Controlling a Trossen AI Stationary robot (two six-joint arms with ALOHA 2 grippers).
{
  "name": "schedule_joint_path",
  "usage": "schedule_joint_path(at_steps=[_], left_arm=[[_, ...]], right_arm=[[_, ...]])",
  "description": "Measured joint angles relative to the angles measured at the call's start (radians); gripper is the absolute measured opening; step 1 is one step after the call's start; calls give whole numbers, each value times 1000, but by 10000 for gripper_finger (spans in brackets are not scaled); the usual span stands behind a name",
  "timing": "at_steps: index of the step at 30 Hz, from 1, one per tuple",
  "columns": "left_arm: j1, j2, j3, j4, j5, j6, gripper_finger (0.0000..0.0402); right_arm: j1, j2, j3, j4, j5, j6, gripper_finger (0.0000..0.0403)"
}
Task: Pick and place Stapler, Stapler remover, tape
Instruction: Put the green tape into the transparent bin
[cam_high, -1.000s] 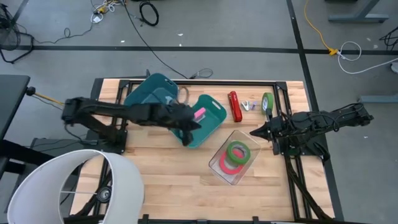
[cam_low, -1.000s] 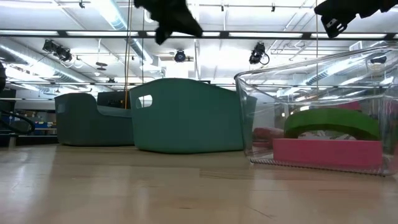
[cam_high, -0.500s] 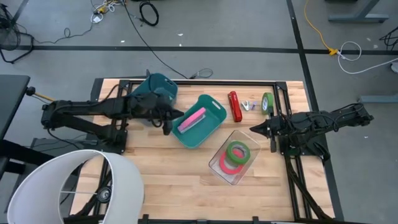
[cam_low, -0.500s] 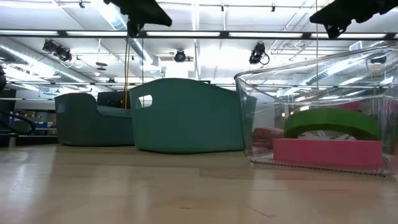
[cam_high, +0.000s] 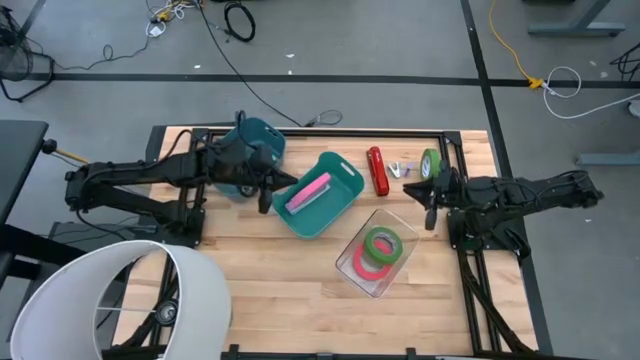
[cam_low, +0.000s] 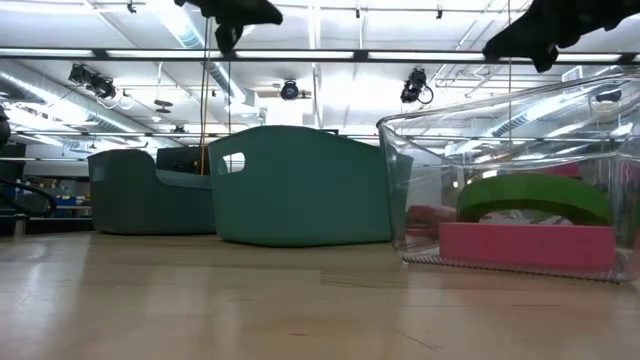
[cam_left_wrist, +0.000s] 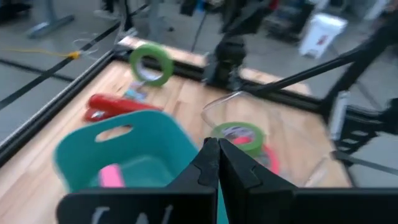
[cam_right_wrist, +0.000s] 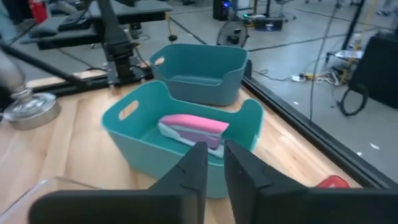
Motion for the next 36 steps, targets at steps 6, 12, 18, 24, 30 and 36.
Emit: schedule_joint_path(at_steps=[6,12,18,24,30,36], left_arm=[[9,0,0,16,63,3,8],[8,0,0,23,80,10,9],[8,0,0,26,80,-2,9],[8,0,0,26,79,-1,5],[8,1,0,26,67,-1,8],[8,1,0,25,51,0,6]], right_arm=[[-41,0,0,11,-11,42,78],[-70,0,0,191,-64,34,80],[-135,0,0,281,-64,-14,80],[-249,0,0,256,-187,-4,80],[-383,0,0,216,-282,-11,80],[-525,0,0,102,-329,-12,80]])
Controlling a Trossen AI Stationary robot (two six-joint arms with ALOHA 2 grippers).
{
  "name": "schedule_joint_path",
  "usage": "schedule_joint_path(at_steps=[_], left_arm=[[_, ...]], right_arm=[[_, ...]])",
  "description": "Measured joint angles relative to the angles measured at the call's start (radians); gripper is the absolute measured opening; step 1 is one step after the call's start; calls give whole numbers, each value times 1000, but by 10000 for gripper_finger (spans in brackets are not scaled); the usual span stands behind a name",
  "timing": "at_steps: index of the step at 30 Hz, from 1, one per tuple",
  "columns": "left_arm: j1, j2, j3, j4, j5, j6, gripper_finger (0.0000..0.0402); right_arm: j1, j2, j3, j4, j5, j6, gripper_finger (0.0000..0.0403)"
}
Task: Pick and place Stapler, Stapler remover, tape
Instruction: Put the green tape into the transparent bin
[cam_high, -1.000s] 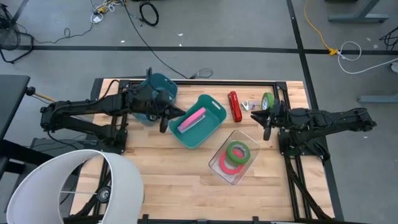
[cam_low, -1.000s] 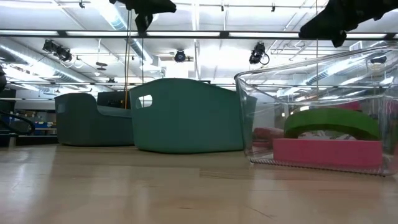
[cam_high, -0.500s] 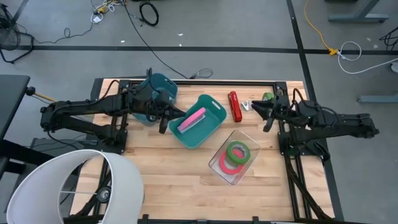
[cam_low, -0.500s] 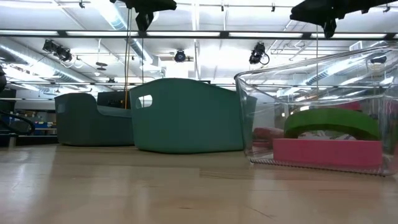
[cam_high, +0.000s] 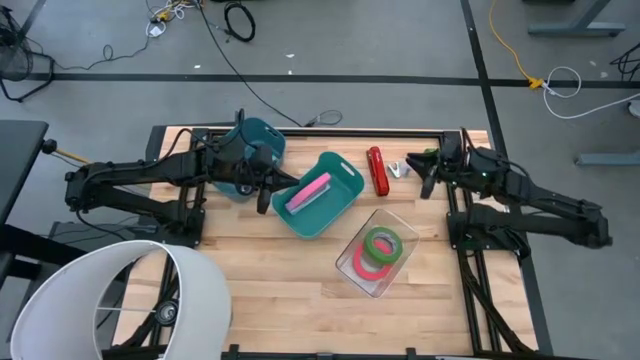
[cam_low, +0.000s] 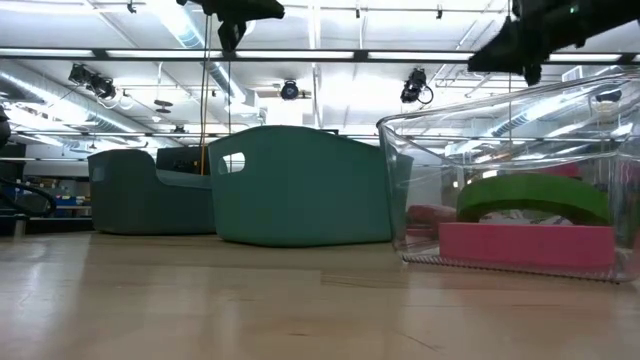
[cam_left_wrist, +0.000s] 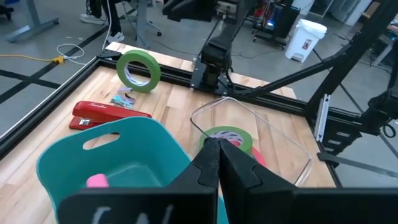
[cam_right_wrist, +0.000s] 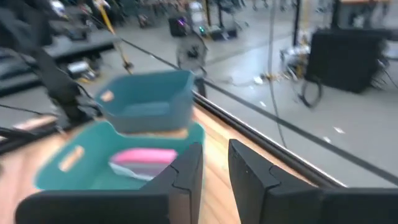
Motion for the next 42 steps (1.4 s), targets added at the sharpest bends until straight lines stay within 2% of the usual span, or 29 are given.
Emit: schedule_joint_path(at_steps=[5,15,20,29,33,38,42], left_arm=[[0,0,0,0,-14,0,8],[0,0,0,0,-23,2,9],[0,0,0,0,-37,1,9],[0,0,0,-1,-38,-1,9],[0,0,0,-4,-47,-1,9],[0,0,0,-9,-74,-1,9],[0,0,0,-9,-79,-1,9]], right_arm=[[-95,0,0,-108,-19,-4,80],[-205,6,0,-263,122,6,90],[-238,36,0,-328,163,30,131],[-289,128,0,-332,177,27,226],[-306,166,0,-332,230,27,263],[-331,208,0,-332,249,27,294],[-353,242,0,-332,250,27,302]])
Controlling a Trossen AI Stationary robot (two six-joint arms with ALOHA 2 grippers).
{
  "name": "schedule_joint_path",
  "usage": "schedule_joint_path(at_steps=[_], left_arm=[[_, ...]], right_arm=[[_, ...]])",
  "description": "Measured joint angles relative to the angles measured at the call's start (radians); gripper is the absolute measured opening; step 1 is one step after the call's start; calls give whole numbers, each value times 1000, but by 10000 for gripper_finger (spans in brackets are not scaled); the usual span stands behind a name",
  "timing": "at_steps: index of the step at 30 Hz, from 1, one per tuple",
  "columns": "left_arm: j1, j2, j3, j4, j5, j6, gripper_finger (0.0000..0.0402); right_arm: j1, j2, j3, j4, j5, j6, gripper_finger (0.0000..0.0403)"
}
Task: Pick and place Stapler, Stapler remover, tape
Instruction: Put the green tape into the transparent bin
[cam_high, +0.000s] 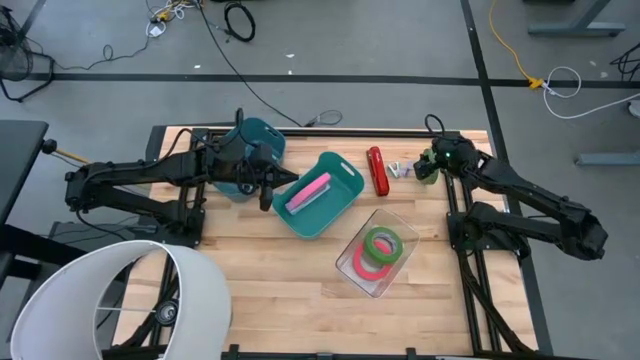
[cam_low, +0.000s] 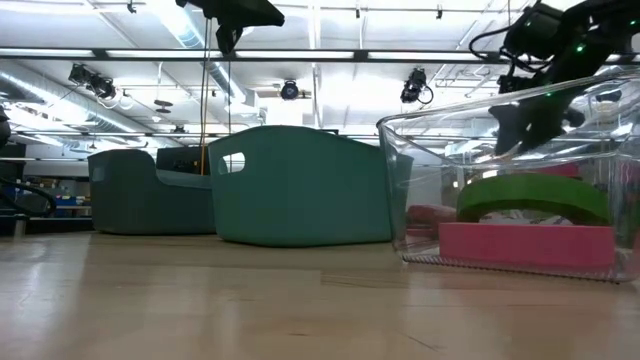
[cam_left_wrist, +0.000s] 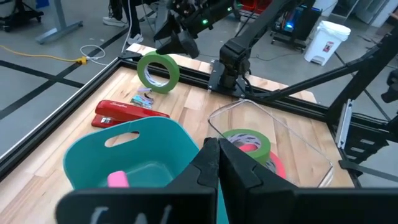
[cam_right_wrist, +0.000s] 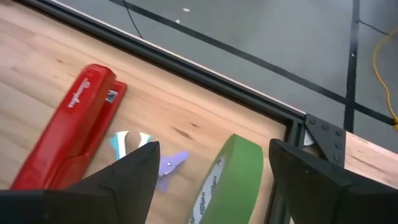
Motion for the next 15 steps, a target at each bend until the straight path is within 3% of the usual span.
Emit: schedule_joint_path(at_steps=[15], left_arm=[[0,0,0,-5,-26,0,9]], right_arm=[[-78,98,0,-46,-10,1,285]])
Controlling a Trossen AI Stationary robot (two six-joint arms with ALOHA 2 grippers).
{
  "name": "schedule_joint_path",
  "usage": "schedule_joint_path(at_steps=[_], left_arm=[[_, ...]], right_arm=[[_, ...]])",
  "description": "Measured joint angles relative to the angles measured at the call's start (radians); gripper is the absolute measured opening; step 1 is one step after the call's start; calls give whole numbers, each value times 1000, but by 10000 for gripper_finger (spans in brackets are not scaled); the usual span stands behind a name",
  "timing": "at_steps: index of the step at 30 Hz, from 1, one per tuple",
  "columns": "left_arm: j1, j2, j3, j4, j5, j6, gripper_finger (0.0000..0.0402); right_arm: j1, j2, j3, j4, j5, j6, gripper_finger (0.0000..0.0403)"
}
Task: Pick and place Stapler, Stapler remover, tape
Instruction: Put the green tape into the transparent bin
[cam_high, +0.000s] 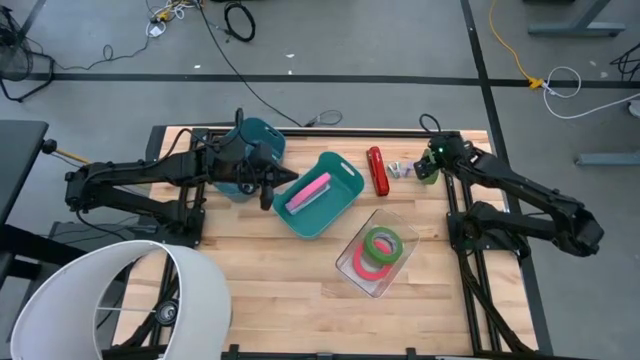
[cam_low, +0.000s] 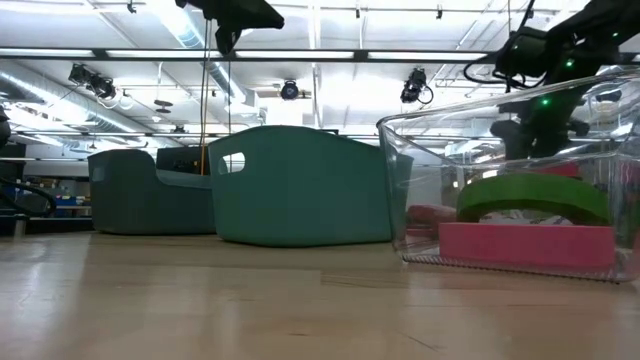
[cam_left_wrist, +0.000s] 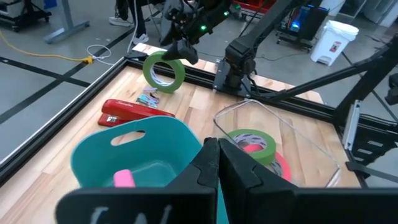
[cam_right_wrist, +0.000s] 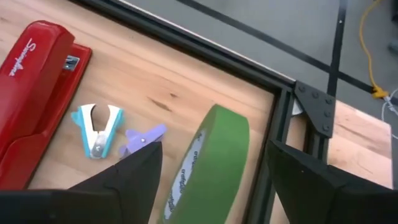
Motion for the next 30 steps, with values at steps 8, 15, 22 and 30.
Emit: schedule_joint_path(at_steps=[8,15,22,30], left_arm=[[0,0,0,-3,-9,0,9],[0,0,0,-3,-9,1,9],[0,0,0,-2,-9,1,9],[0,0,0,-2,-9,1,9]], right_arm=[[-3,43,0,-9,-37,33,273],[-3,81,0,-8,-73,38,250],[-3,94,0,-7,-80,34,203],[-3,94,0,2,-80,17,144]])
